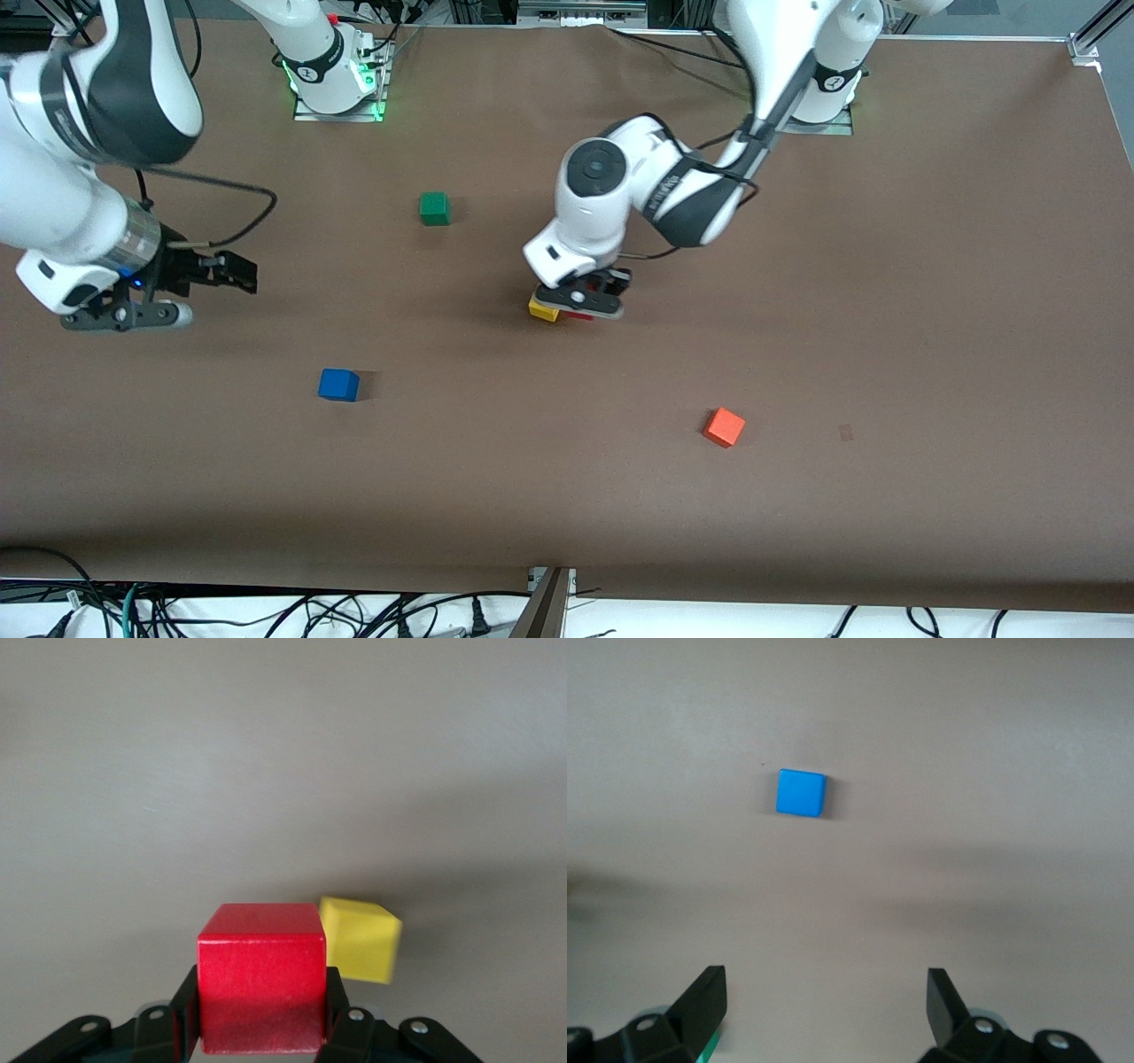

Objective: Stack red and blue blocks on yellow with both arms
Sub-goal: 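Carry the red cube with the left gripper over the yellow cube, then lower the red cube onto yellow while the right gripper grasps blue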

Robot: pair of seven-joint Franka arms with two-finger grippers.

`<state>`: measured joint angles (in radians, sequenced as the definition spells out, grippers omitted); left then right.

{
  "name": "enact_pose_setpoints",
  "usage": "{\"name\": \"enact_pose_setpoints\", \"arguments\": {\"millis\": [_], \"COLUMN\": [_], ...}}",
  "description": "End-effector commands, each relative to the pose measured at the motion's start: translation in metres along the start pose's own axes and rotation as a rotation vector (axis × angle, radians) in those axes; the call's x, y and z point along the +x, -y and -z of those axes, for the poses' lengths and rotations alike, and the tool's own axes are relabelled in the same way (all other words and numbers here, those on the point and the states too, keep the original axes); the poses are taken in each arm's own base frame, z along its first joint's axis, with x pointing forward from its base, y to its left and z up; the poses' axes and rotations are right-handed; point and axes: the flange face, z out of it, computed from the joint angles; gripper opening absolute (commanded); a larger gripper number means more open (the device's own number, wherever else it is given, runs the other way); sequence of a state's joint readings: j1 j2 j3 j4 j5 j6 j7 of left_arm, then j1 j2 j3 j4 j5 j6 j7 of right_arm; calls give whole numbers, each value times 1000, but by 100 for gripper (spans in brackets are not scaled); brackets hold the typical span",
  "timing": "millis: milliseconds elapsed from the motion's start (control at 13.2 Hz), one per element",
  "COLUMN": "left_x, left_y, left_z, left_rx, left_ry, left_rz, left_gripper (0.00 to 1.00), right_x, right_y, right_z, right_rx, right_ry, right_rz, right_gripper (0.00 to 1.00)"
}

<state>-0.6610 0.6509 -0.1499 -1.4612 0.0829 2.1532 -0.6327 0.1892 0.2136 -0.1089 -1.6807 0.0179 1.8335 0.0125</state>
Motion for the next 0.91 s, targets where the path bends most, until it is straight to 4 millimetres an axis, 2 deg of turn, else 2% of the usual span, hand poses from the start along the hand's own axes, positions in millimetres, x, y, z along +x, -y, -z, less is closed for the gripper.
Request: {"name": "enact_pose_setpoints", "arguments": {"millis": [0,76,228,455,531,834], "left_x": [5,3,-7,-18,-26,-24], "left_y": [-26,-34,-48,-66,-72,-69], "left_z": [-7,-9,-24,-23,-26,-44], "left_rx": [-5,-8,1,9,22,39], "left_ry": [-9,-12,2,1,25,36], "left_rz": [-29,-40,-65,-96,-110,-191], "left_gripper": [37,38,39,40,40,40], "right_x": [17,23,32,47,54,71], "right_y": [-8,-8,-21,-20,-17,5], "right_z": [-28,-40,-59,-94,-111,-171], "right_rx": [19,45,81,86,83,63], "right_ry": [-9,-16,-24,-43,-51,-70], "right_rz": [7,3,11,14,7,31], "right_gripper": [100,100,100,100,100,100]}}
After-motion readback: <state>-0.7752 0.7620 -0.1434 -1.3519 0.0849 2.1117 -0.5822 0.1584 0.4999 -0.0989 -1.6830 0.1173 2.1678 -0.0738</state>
